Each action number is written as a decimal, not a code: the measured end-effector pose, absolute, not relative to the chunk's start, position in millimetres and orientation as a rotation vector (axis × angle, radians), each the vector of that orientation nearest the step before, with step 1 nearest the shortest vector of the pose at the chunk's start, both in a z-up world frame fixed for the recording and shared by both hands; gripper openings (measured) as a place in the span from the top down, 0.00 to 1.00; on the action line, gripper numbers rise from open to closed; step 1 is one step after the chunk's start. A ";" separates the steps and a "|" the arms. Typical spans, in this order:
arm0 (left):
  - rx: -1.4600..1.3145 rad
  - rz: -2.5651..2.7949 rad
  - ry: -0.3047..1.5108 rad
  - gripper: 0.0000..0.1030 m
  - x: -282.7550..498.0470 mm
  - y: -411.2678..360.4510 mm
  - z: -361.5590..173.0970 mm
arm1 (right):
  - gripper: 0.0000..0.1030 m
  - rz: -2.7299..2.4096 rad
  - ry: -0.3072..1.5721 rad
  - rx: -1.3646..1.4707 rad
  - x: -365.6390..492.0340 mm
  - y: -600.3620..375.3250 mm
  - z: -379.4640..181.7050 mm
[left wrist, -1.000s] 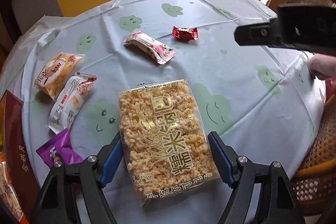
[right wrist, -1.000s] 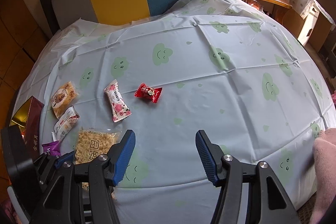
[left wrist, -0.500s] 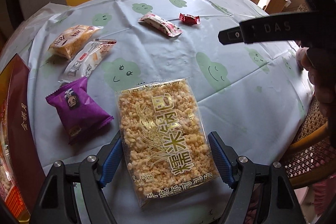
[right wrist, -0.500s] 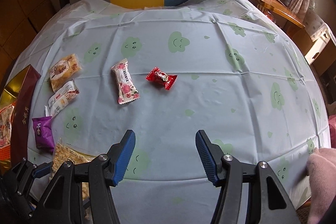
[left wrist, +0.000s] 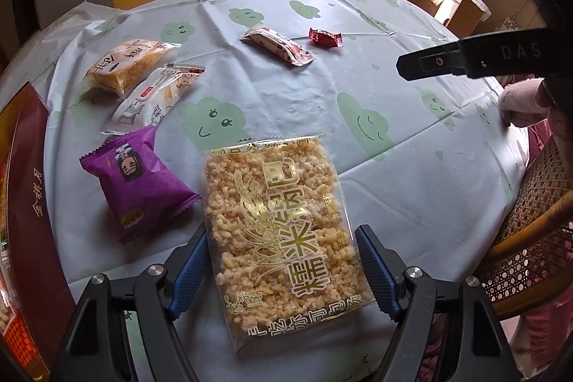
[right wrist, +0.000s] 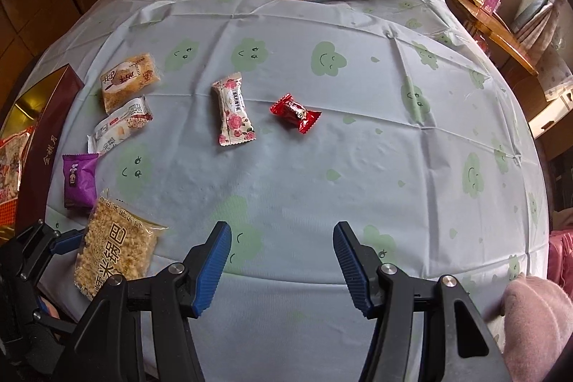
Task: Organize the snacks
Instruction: 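Lift the rice-crust bag with the left tool while the right grasps the red candy, then carry the rice-crust bag over the gold tin with the left tool while the right holds the candy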
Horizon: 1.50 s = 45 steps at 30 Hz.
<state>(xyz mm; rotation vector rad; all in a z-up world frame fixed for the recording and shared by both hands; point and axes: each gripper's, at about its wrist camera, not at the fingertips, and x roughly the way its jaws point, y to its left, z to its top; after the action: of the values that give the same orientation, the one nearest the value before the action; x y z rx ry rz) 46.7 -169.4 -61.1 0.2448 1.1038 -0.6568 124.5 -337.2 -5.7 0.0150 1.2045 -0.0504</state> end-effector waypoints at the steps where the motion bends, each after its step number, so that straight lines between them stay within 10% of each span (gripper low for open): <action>1: 0.244 -0.658 1.100 0.24 45.2 -167.4 -60.5 | 0.49 -0.032 1.207 0.024 125.6 -339.5 -3.5; 24: 0.222 -0.663 1.072 0.24 34.6 -153.6 -58.3 | 0.58 0.072 1.185 -0.309 240.0 -343.1 -54.2; 29: 0.219 -0.665 1.068 0.24 34.1 -152.8 -58.2 | 0.84 0.106 1.211 -0.261 241.4 -350.0 -60.6; 45: 0.181 -0.660 1.027 0.28 23.5 -134.7 -42.2 | 0.82 0.134 1.302 -0.088 186.6 -352.1 -65.3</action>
<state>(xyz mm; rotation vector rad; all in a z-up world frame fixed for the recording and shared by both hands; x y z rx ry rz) 23.5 -134.7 -42.2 0.1809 1.0272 -0.6605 186.6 -352.1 -65.3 -0.0877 1.3021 0.1341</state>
